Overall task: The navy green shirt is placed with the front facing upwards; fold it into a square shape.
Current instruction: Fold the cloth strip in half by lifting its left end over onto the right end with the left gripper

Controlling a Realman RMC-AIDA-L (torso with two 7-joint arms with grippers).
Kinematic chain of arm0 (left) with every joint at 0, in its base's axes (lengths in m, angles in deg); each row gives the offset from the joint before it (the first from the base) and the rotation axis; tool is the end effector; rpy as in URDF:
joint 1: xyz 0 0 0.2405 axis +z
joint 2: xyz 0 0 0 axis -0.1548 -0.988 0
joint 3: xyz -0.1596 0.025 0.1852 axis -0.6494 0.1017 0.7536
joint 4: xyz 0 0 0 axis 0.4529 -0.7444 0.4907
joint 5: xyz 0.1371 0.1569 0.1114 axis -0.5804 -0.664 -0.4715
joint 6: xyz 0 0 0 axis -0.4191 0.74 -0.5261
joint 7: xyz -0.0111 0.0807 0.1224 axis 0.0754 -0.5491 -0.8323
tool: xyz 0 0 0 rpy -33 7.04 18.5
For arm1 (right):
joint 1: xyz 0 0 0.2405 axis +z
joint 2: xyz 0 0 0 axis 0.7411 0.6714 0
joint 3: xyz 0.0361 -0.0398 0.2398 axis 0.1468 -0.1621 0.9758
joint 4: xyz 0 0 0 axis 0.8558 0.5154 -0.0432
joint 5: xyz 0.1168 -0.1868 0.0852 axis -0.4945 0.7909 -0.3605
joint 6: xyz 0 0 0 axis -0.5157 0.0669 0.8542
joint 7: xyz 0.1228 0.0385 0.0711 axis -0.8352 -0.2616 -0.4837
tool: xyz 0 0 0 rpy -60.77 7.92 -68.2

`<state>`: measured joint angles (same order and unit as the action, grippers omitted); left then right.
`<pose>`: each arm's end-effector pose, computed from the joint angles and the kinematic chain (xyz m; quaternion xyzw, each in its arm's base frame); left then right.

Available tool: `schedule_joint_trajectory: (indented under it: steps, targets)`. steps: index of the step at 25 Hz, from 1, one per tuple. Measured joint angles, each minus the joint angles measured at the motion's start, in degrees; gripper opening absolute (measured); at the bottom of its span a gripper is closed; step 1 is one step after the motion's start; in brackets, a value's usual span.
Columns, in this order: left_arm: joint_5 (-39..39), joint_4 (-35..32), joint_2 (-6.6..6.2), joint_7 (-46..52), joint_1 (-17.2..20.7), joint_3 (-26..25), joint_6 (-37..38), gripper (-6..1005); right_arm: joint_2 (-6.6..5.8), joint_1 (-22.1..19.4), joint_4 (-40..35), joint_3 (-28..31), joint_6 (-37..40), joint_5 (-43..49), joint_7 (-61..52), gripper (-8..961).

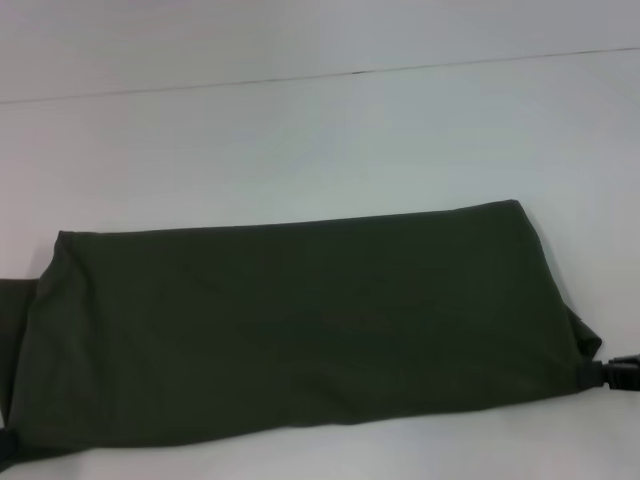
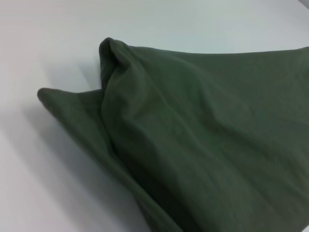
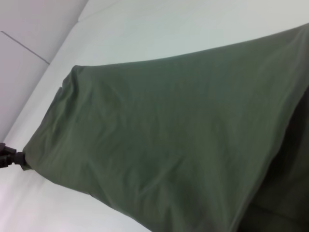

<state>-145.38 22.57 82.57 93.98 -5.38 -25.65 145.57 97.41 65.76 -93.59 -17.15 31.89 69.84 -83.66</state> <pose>-0.3711 0.2335 0.0767 -0.8633 -0.4661 -0.0731 0.1793 0.3863 0.2465 0.0705 -0.8253 0.5400 0.1428 0.0831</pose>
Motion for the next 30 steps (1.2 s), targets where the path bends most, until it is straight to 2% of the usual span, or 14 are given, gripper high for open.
schedule_joint_trajectory:
  steps: [7,22,30]
  targets:
    - [-0.17,-0.25,-0.21,-0.92,0.51,-2.16,1.75,20,0.12,-0.17,-0.15,0.12,0.60,1.11,0.25,4]
    - [-1.47,0.27,-0.38,-0.65,-0.23,-2.43,1.43,21,0.00,0.03,-0.13,-0.18,-0.42,1.38,-0.91,7]
    - [-1.50,0.28,-0.54,-0.14,-0.59,-3.70,1.21,63,-0.18,1.22,-0.14,-0.23,-1.33,3.10,-2.70,12]
